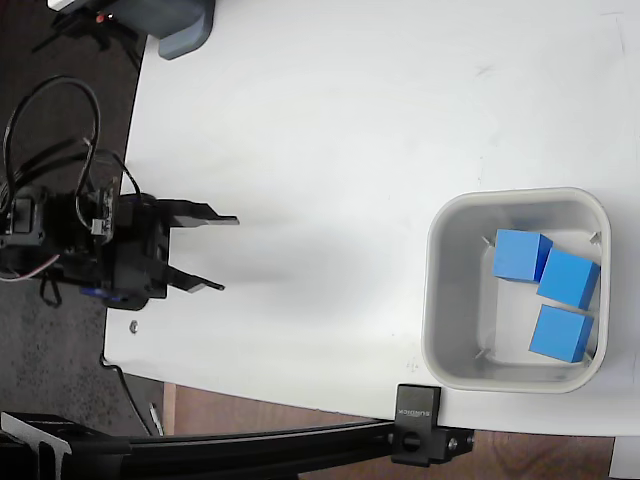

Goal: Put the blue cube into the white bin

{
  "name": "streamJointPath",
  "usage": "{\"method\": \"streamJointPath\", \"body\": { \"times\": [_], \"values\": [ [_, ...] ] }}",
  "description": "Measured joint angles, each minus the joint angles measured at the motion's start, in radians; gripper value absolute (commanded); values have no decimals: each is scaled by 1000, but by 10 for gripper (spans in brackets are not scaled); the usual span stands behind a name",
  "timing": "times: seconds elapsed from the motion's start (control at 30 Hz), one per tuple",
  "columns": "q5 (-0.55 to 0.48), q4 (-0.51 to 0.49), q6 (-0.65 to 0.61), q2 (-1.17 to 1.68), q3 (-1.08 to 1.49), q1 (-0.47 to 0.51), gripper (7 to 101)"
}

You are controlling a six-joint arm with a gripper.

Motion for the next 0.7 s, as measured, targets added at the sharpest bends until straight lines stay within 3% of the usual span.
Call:
{"method": "streamJointPath", "body": {
  "times": [0.2,0.7],
  "values": [
    [23,63,28,210,137,-12,1003],
    [57,69,32,233,196,-57,1003]
  ]
}}
